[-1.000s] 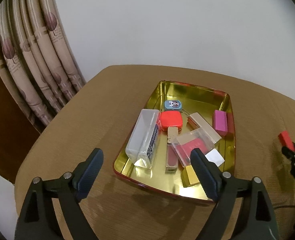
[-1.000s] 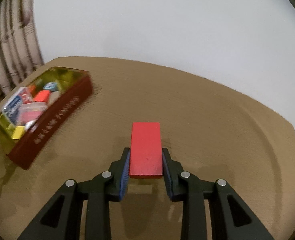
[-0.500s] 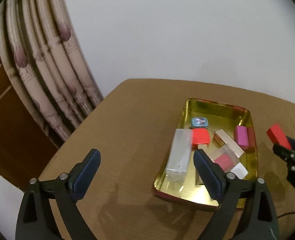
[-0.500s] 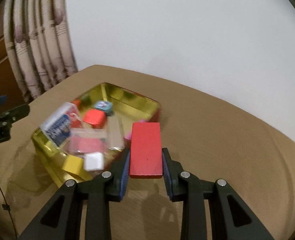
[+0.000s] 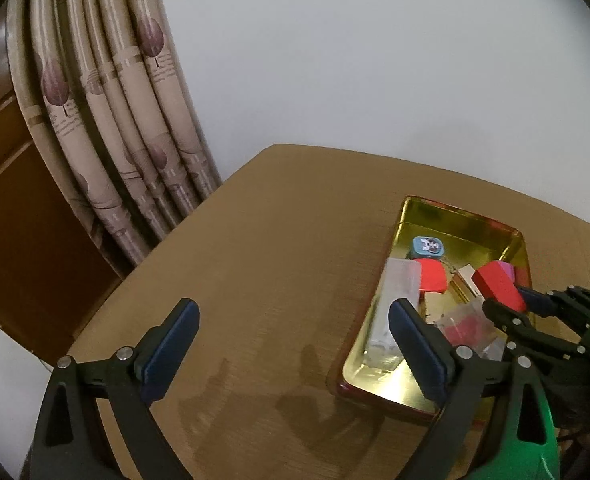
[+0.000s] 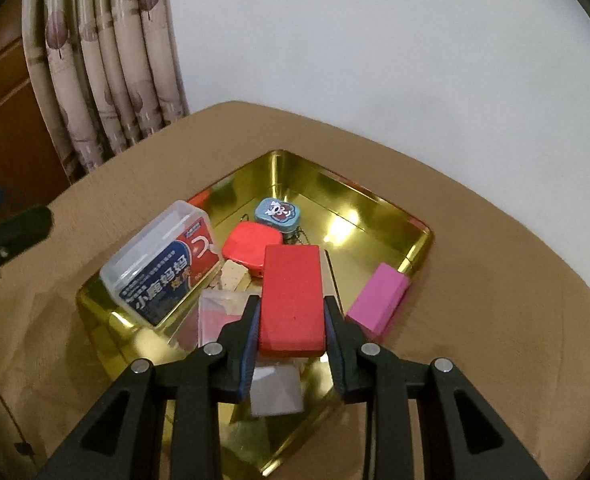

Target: Organize rigid objects

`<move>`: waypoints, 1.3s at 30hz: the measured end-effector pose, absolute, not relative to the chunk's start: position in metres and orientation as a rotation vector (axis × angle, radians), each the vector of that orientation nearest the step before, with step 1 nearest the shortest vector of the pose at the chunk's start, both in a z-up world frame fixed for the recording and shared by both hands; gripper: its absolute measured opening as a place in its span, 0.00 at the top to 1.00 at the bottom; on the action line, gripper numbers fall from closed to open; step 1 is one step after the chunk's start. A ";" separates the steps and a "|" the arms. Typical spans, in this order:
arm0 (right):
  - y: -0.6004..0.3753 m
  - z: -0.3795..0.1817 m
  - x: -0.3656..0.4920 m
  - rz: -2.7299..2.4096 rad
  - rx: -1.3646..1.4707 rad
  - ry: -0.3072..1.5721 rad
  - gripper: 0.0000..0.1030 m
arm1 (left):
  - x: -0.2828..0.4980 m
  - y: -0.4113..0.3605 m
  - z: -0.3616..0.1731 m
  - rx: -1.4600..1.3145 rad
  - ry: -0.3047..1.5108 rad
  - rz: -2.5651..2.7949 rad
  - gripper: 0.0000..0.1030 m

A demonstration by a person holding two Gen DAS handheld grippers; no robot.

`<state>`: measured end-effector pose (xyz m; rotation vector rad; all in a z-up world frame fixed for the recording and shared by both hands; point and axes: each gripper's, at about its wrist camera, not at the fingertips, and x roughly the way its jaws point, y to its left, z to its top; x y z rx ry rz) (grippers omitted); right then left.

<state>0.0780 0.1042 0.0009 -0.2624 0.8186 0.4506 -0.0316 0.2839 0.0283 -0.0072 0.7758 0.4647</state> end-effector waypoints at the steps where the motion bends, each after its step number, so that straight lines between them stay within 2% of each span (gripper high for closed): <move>1: 0.109 -0.002 0.082 0.449 -0.261 0.822 0.71 | -0.031 0.285 0.027 -0.012 0.781 0.467 0.07; 24: 0.118 -0.018 0.110 0.396 -0.228 0.860 0.70 | -0.027 0.284 0.022 -0.045 0.821 0.445 0.06; 29: 0.118 -0.006 0.095 0.383 -0.257 0.814 0.41 | -0.027 0.287 0.022 -0.070 0.823 0.443 0.06; 33: 0.116 0.007 0.080 0.381 -0.254 0.785 0.37 | -0.029 0.288 0.023 -0.084 0.818 0.439 0.06; 37: 0.107 0.021 0.058 0.378 -0.244 0.768 0.25 | -0.028 0.286 0.022 -0.081 0.820 0.434 0.06; 39: 0.103 0.025 0.047 0.368 -0.257 0.758 0.23 | -0.028 0.284 0.022 -0.076 0.818 0.434 0.06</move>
